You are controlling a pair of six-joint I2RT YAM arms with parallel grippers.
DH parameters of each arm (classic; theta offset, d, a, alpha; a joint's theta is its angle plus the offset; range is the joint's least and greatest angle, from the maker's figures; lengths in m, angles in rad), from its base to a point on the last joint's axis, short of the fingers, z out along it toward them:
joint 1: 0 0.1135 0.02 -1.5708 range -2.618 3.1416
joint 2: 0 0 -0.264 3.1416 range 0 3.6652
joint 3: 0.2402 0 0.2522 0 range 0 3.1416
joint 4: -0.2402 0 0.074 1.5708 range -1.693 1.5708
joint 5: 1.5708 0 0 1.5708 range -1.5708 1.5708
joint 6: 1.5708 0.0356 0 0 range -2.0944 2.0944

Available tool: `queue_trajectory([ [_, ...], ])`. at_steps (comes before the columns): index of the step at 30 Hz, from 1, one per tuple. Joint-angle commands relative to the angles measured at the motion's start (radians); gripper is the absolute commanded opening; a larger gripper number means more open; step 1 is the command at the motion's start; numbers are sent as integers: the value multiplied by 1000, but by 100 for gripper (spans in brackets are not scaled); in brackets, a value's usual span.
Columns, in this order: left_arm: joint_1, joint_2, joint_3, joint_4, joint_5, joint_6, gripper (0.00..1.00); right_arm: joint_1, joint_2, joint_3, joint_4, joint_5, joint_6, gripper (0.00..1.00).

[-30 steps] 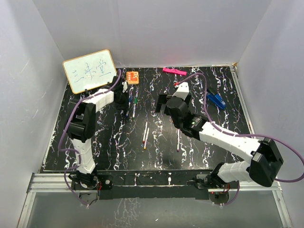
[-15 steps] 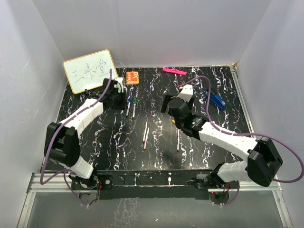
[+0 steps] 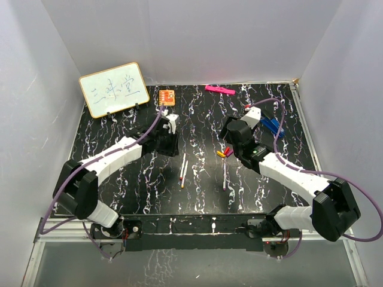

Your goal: Insert the pens into the pen caps

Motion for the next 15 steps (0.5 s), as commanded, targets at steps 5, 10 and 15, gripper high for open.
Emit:
queue_trajectory([
  [5, -64, 57, -19, -1, -35, -51, 29, -2, -27, 11, 15, 16, 6, 62],
  [10, -85, 93, 6, -41, -89, -65, 31, -3, -17, 15, 15, 1, 4, 62],
  [15, -111, 126, 19, -72, -125, -70, 32, -4, -10, 15, 18, -7, 8, 62],
])
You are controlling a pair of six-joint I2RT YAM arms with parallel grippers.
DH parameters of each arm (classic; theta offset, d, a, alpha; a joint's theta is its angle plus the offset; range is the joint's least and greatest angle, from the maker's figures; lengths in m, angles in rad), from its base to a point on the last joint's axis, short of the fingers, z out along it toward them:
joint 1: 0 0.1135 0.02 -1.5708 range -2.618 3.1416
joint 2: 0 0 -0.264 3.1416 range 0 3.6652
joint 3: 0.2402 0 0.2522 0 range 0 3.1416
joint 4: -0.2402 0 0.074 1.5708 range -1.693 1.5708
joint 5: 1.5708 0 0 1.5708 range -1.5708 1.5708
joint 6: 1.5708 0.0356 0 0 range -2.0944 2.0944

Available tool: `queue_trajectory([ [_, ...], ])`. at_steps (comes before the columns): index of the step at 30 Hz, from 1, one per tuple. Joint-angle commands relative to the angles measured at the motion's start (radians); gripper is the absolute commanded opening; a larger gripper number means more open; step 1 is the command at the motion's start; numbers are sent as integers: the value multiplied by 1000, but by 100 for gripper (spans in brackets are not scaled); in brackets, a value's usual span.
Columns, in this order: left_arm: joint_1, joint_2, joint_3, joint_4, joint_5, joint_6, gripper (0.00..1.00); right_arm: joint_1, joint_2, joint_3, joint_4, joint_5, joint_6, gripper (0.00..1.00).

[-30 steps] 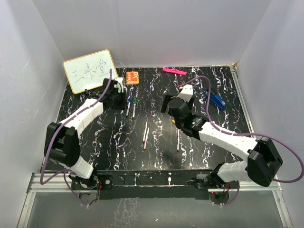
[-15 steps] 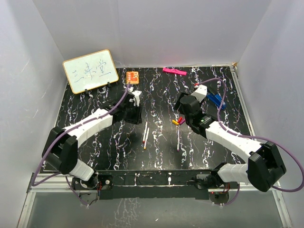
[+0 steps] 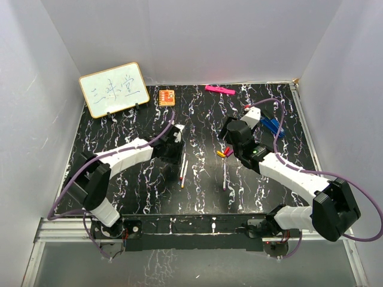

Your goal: Insert the pens into the pen caps

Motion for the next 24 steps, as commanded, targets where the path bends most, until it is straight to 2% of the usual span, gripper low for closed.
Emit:
queue_trajectory([
  [1, -24, 15, 31, -47, -48, -18, 32, -2, -10, 14, 23, -2, 3, 63],
  [24, -61, 135, 63, -12, -72, -24, 31, -4, -14, 0, 43, -38, 5, 63],
])
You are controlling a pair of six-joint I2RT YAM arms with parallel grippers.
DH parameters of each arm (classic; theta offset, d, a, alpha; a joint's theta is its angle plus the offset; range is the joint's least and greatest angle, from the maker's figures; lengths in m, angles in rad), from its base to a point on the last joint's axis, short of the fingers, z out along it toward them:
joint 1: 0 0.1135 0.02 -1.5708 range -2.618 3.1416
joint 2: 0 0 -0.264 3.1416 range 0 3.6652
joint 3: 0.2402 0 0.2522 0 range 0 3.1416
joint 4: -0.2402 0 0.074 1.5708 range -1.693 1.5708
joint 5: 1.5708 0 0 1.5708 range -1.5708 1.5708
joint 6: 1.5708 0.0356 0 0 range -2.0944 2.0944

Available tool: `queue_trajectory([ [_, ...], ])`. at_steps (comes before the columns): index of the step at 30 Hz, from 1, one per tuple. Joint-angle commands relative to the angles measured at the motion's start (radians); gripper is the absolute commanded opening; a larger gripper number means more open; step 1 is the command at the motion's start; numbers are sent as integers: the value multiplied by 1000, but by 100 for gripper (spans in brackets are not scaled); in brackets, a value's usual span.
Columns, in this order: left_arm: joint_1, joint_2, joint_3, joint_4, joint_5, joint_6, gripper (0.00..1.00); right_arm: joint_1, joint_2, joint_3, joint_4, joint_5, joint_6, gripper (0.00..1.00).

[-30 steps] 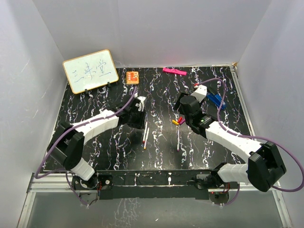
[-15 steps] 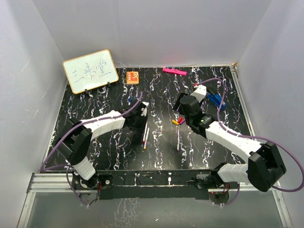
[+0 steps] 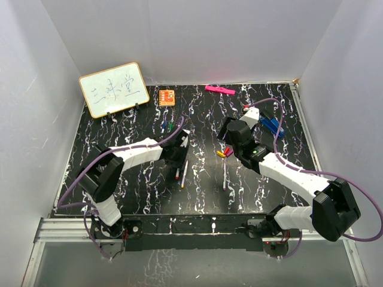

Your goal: Insert the pens into the pen caps

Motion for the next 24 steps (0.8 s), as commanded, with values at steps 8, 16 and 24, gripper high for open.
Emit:
queue_trajectory([
  [8, -12, 39, 45, -35, -31, -1, 31, -4, -21, -5, 44, 3, 5, 63],
  [16, -15, 82, 106, -183, -128, 20, 29, -5, -26, -11, 44, 8, 5, 63],
  [24, -21, 134, 131, -270, -215, 49, 28, -5, -25, -16, 50, 1, 13, 63],
])
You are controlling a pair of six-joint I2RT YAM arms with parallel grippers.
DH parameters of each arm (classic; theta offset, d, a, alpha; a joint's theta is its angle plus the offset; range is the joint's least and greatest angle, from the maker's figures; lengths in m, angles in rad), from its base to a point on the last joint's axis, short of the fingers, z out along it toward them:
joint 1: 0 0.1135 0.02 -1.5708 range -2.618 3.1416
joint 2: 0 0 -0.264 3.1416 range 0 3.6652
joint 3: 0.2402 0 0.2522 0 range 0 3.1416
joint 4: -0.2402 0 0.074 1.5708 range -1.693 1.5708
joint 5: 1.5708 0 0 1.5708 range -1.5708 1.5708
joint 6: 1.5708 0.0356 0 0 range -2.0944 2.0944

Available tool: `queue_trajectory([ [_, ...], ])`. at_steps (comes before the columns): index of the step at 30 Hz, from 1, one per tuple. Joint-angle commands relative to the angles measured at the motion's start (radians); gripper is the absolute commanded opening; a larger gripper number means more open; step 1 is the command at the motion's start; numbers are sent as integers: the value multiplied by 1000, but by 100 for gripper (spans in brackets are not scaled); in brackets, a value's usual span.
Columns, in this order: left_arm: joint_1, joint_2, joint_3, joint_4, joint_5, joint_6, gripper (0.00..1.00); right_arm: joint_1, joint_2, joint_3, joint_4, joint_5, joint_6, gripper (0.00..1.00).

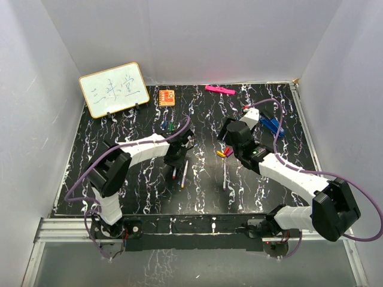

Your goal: Insert the pens into the pen caps

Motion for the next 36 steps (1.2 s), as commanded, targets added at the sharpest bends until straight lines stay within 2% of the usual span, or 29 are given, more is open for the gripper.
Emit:
queue_trajectory([
  [1, -4, 46, 12, -113, -75, 25, 28, -5, -25, -5, 45, 5, 12, 63],
  [11, -11, 104, 12, -115, -44, 32, 27, -7, -34, -9, 45, 9, 9, 63],
  [31, -12, 103, 2, -120, 88, 16, 26, -8, -47, -13, 36, 9, 19, 63],
  [36, -11, 115, -2, -141, 92, 8, 22, -8, -45, -13, 36, 8, 23, 63],
])
